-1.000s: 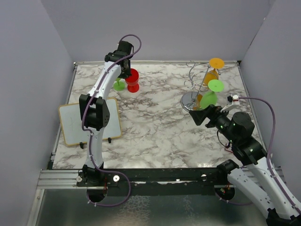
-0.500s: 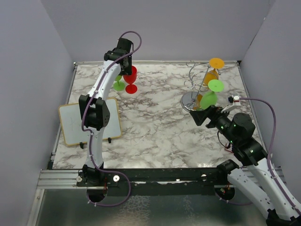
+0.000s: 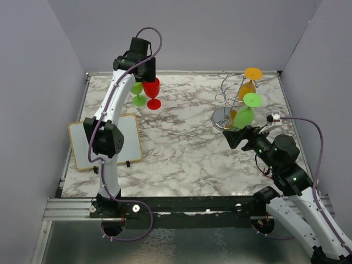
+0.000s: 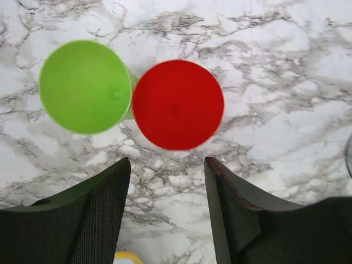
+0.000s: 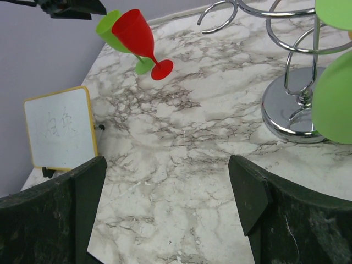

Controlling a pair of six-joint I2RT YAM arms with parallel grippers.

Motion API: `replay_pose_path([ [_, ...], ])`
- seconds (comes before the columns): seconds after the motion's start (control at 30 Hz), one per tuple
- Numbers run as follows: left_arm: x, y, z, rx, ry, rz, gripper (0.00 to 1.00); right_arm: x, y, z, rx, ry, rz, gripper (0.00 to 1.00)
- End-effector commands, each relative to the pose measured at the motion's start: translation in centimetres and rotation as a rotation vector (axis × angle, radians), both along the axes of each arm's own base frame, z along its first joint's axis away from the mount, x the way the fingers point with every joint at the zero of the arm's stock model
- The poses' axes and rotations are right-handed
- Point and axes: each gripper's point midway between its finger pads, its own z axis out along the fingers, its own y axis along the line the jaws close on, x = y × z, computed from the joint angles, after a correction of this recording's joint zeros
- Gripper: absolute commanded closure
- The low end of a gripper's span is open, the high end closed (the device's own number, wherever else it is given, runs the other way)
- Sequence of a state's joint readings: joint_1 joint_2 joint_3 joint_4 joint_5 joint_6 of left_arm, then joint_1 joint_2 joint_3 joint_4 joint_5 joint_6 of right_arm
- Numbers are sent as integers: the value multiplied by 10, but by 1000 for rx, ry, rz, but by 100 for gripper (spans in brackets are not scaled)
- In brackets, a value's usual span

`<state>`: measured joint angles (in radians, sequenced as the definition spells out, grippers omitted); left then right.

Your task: Take the wine glass off the wine glass rack

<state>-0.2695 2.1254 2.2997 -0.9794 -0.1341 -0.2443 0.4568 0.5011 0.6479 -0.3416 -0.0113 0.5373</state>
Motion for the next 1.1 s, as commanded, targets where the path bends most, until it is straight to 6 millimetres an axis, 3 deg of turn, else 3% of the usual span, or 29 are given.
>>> replay_pose_path([
  [0.0,-37,-15,63,-126,-101,-108,41,5,-6,15,-71,-113,-11,7],
  [0.3,-123,-58,89,-390,-328,-381,34,35,-24,61,-261,-218,-114,7],
  [0.43,-153,-65,79,-446,-417,-468,33,61,-39,94,-356,-236,-224,7],
  [0.6,-170,-60,66,-435,-462,-484,32,97,-61,118,-437,-179,-421,6],
  [0.67,-174,-59,62,-437,-474,-483,32,110,-71,121,-468,-152,-509,1],
  [0.8,-179,-60,57,-443,-464,-488,31,137,-80,125,-494,-116,-577,0],
  [0.97,-182,-64,58,-457,-461,-498,31,165,-98,126,-375,-69,-546,0],
  [1.07,-184,-65,59,-463,-460,-504,31,175,-124,118,-238,-14,-499,0],
])
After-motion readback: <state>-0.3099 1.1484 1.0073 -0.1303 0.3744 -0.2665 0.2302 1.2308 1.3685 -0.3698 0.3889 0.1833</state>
